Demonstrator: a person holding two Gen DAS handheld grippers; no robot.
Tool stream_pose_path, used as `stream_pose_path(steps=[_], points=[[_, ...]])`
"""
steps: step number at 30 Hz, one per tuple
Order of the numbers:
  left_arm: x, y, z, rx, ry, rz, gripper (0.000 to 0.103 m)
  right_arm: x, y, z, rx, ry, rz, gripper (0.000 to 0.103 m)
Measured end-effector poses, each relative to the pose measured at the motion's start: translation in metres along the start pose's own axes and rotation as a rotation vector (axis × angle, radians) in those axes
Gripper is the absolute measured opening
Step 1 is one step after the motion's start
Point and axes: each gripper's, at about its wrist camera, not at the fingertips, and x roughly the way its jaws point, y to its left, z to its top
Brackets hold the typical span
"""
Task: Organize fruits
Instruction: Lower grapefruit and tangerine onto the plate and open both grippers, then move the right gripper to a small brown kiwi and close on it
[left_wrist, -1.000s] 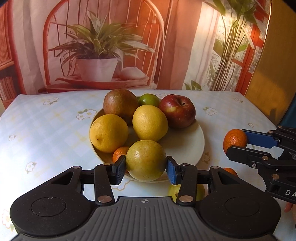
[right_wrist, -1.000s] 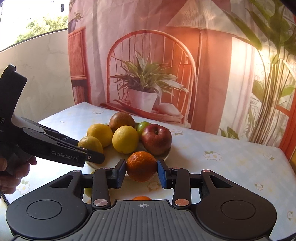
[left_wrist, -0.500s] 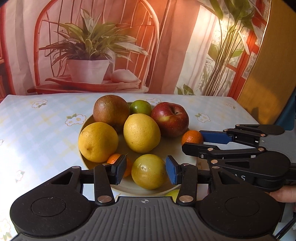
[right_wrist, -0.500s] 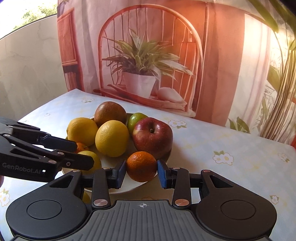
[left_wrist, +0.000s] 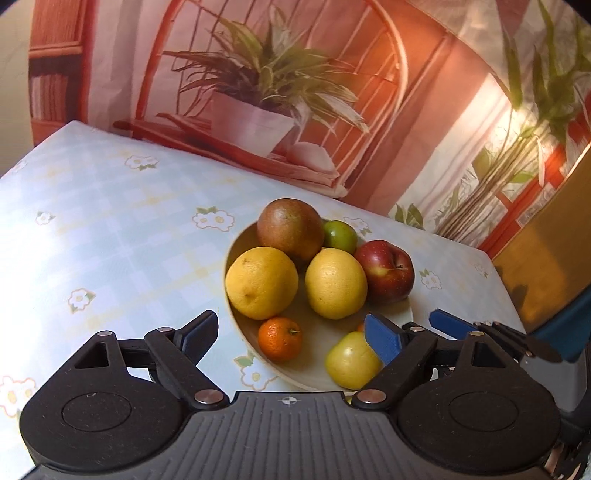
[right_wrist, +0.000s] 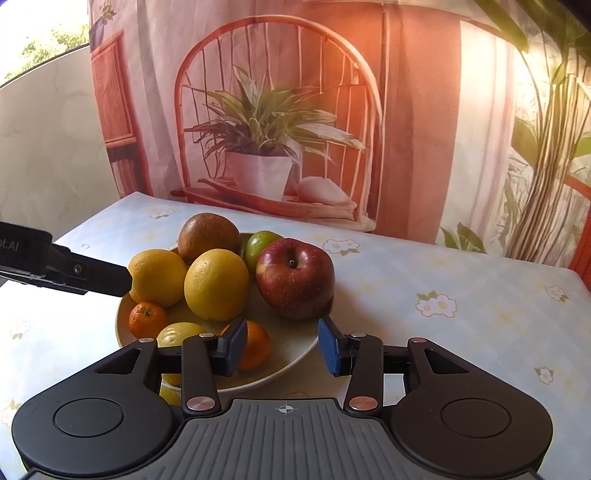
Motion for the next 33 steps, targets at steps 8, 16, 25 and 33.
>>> stream_pose_path(steps=[8, 16, 25, 33], points=[[-0.027, 0.000, -0.008, 0.038, -0.080, 0.046, 0.088, -0.037, 0.004, -0.027, 0.040, -0.012, -0.010, 0.047], [-0.044, -0.019, -0.040, 0.153, -0.168, 0.129, 0.086, -0.071, 0.008, -0.064, 0.041, -0.025, -0.011, 0.050], [-0.059, -0.032, -0.064, 0.197, -0.215, 0.152, 0.083, -0.083, 0.021, -0.093, 0.020, -0.004, 0.069, 0.045], [-0.061, -0.034, -0.069, 0.193, -0.213, 0.176, 0.082, -0.071, 0.017, -0.098, 0.039, 0.047, 0.126, 0.030]])
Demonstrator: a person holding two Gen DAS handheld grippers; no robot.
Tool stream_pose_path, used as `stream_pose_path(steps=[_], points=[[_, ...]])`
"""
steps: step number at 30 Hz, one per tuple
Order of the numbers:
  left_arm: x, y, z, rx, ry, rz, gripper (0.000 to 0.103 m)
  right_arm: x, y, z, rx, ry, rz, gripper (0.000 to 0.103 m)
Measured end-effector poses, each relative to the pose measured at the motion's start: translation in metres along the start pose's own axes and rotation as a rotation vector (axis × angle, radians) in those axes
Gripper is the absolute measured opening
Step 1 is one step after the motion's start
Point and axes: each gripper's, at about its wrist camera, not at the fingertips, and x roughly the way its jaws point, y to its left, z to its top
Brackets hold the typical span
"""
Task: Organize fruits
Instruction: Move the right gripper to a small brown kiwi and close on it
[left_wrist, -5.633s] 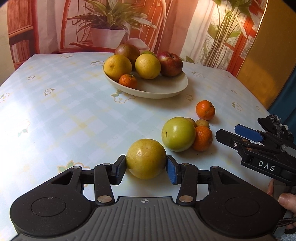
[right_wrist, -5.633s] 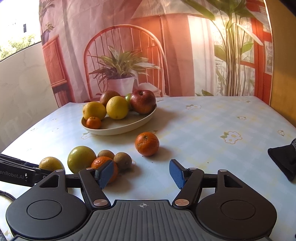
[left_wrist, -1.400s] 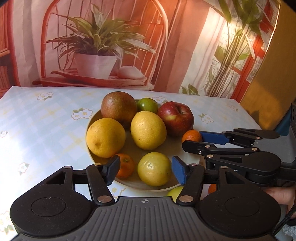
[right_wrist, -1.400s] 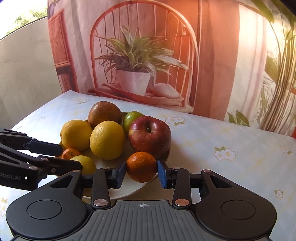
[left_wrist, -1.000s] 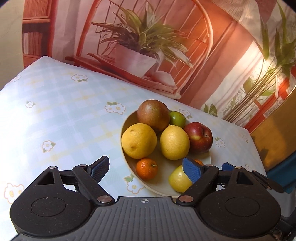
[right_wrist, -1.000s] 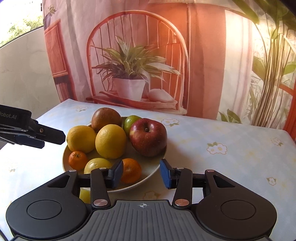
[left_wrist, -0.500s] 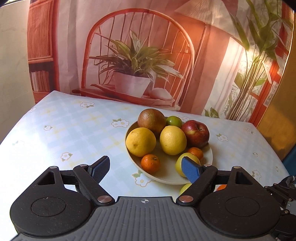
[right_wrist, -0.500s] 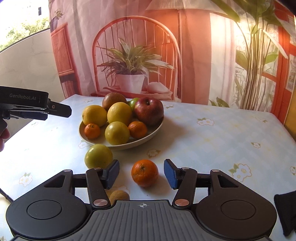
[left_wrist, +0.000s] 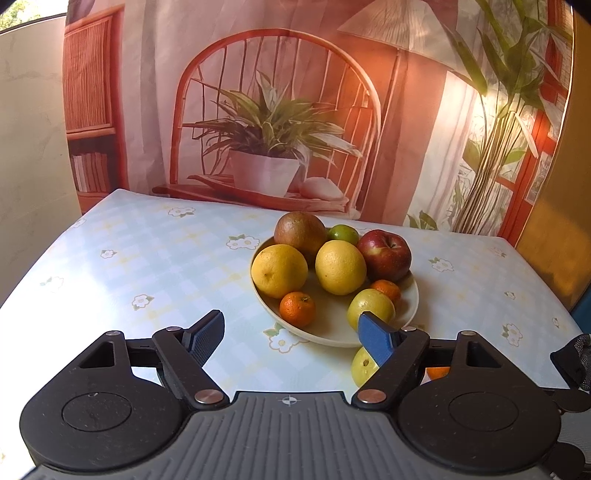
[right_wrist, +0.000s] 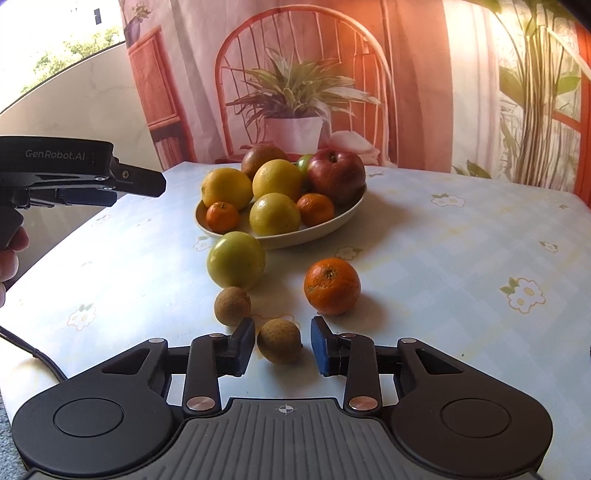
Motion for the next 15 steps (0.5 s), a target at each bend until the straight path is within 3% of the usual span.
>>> stream_pose_path(steps=[3, 11, 15], points=[[0.000, -0.001, -0.004, 0.001, 0.004, -0.009, 0.081, 0.002, 0.002, -0.005, -0.030, -0.001, -0.006, 0.024], [-0.003, 0.002, -0.017, -0.049, 0.049, -0.024, 0.080, -0.006, 0.014, -0.016, -0.110, -0.033, -0.003, 0.023], [-0.005, -0.001, -0.021, -0.021, 0.042, -0.013, 0.081, -0.010, 0.008, -0.016, -0.074, -0.051, -0.012, 0.023]])
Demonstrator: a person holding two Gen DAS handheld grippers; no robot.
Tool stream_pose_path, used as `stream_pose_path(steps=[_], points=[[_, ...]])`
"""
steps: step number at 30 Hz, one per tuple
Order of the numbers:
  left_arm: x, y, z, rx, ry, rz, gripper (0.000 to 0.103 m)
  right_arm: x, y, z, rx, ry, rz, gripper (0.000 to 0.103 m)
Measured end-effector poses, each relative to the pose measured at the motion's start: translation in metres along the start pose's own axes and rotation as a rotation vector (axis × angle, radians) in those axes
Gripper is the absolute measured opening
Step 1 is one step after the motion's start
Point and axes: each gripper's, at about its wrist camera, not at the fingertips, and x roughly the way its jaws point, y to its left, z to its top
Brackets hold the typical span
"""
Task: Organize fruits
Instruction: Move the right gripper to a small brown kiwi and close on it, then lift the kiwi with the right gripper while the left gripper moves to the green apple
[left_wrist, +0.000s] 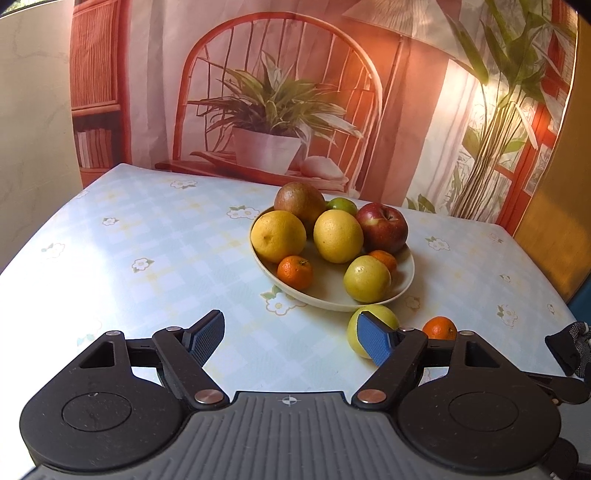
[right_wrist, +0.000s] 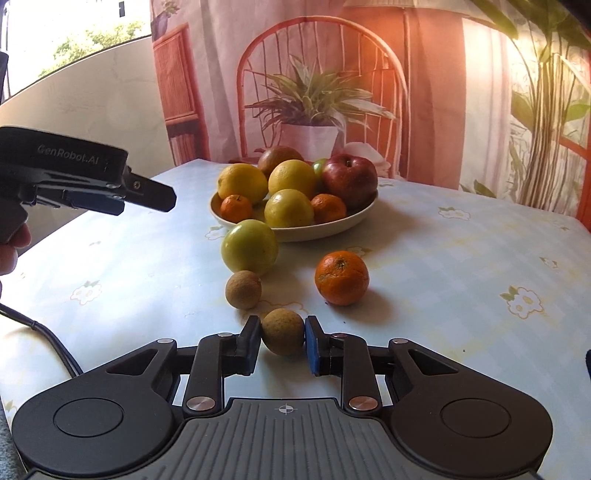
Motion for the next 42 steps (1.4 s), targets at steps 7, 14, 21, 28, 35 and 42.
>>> stream_pose_path(steps=[7, 14, 21, 28, 35, 42], points=[[0.000, -0.004, -0.004, 0.023, -0.002, 0.002, 0.081, -0.010, -0.019, -0.002, 0.091, -0.035, -0.009, 0.023], [-0.003, -0.011, -0.006, 0.100, -0.045, 0.001, 0.079, -0.012, -0.022, -0.003, 0.109, -0.054, -0.015, 0.023], [-0.002, -0.018, -0.008, 0.140, -0.075, -0.007, 0.076, -0.014, -0.026, -0.004, 0.128, -0.065, -0.013, 0.023], [0.013, -0.019, -0.005, 0.110, 0.001, -0.081, 0.072, -0.015, -0.025, -0.004, 0.131, -0.067, -0.022, 0.023], [0.035, -0.042, -0.004, 0.167, 0.061, -0.143, 0.070, -0.017, -0.030, -0.004, 0.162, -0.088, -0.021, 0.023], [0.060, -0.056, 0.003, 0.183, 0.111, -0.136, 0.058, -0.018, -0.031, -0.005, 0.166, -0.092, -0.015, 0.023]])
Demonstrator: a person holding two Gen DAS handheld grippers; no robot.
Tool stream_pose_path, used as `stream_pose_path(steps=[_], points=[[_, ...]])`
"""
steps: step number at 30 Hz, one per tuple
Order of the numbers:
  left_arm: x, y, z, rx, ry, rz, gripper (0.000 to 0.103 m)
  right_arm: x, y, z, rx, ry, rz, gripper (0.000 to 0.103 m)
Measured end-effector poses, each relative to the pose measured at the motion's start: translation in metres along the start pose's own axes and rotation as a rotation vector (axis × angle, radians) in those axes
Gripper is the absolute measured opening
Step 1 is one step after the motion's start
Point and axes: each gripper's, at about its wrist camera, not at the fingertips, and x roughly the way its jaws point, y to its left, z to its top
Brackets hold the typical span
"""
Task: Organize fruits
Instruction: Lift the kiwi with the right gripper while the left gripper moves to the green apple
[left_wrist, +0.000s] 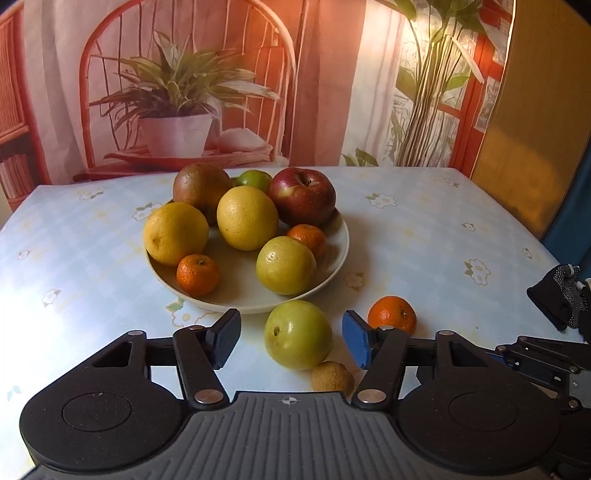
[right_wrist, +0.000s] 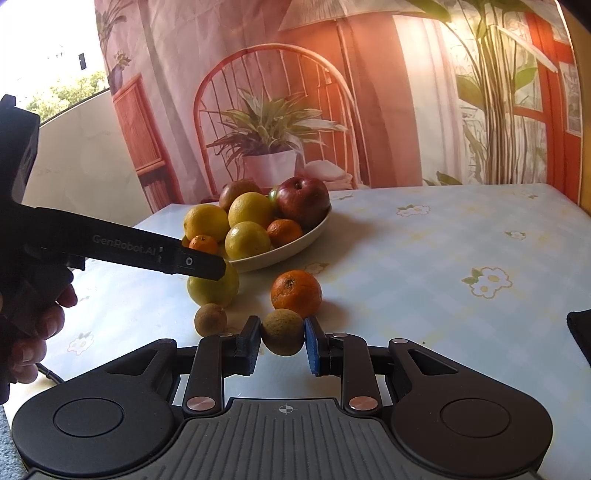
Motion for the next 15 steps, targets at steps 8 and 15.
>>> stream_pose_path(steps=[8, 15], points=[[0.0080, -0.0010, 0.0020, -0.015, 0.027, -0.010, 0.055, 0.0001, -0.0002, 0.0006, 0.003, -0.001, 0.005, 0.023], [0.0120, -0.0040, 0.0016, -0.013, 0.044, -0.043, 0.048, 0.0002, -0.0002, 0.0004, 0.003, 0.000, 0.005, 0.023]])
